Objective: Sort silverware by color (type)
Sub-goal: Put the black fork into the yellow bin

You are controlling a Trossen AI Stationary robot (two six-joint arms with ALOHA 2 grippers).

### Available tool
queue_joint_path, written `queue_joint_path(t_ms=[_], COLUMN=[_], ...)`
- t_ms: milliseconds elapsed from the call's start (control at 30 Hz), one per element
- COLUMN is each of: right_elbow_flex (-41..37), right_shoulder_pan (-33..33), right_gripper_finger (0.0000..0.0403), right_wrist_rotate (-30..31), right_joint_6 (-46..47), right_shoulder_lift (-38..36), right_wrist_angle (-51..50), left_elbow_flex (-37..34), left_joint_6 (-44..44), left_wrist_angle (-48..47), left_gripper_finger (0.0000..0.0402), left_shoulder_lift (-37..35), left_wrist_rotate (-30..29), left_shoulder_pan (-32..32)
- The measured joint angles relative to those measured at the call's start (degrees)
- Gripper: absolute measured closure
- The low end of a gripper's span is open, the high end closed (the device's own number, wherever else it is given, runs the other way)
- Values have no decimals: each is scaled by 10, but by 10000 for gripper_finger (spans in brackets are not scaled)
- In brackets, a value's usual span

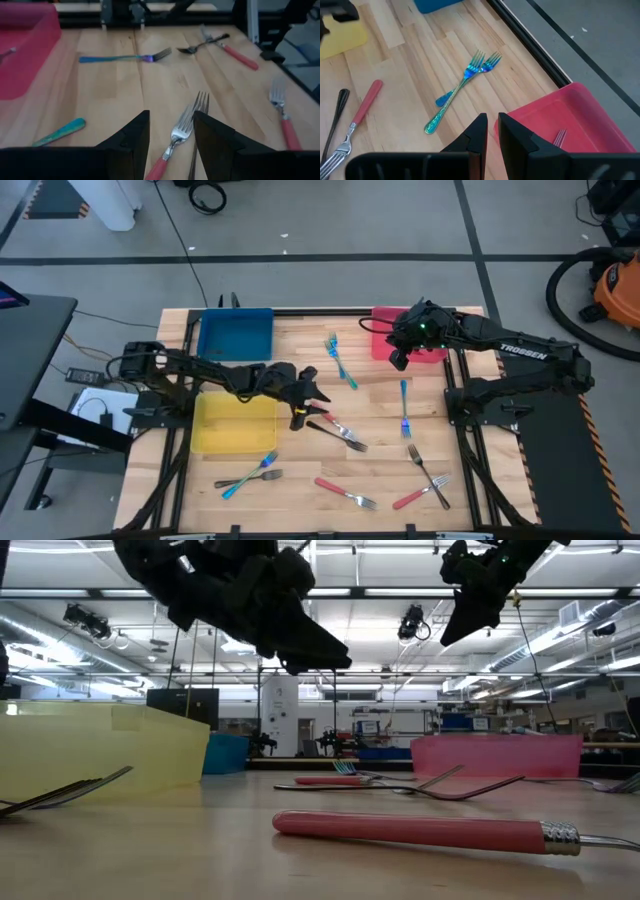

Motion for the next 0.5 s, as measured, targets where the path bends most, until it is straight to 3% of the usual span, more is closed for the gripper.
queue_joint_path(t_ms=[500], right_elbow_flex=[0], right_shoulder_pan=[0], right_gripper_finger=[348], right_wrist_rotate=[0], right_joint_6=[12], right_shoulder_lift=[0], right_wrist_angle=[1], left_elbow_flex=[14], left_joint_6=[3], left_wrist_angle=[-18], left_gripper_finger=[249], left_shoulder_lift=[74], left_wrist_rotate=[22], left_shoulder_pan=[-17])
